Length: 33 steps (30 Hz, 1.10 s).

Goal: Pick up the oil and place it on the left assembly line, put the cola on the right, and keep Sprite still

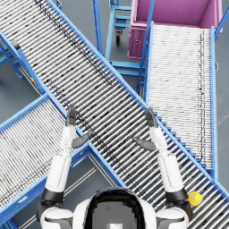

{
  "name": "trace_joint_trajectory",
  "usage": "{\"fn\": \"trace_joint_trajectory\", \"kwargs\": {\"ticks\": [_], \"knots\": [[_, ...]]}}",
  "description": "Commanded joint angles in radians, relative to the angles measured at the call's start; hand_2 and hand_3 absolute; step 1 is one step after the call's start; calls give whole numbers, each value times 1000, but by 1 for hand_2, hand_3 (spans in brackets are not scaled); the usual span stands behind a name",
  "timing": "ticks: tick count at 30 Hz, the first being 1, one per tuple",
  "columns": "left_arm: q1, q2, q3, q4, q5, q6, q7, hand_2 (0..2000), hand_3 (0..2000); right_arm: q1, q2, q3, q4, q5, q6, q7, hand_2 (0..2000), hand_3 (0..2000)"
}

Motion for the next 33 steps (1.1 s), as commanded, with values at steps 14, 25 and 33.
{"fn": "trace_joint_trajectory", "kwargs": {"ticks": [14,25,33], "knots": [[0,0,0,0,0,0,0,0,0,0,0,0,0,0,0,0,0,0],[0,0,0,0,0,0,0,0,0,0,0,0,0,0,0,0,0,0],[0,0,0,0,0,0,0,0,0,0,0,0,0,0,0,0,0,0]]}}
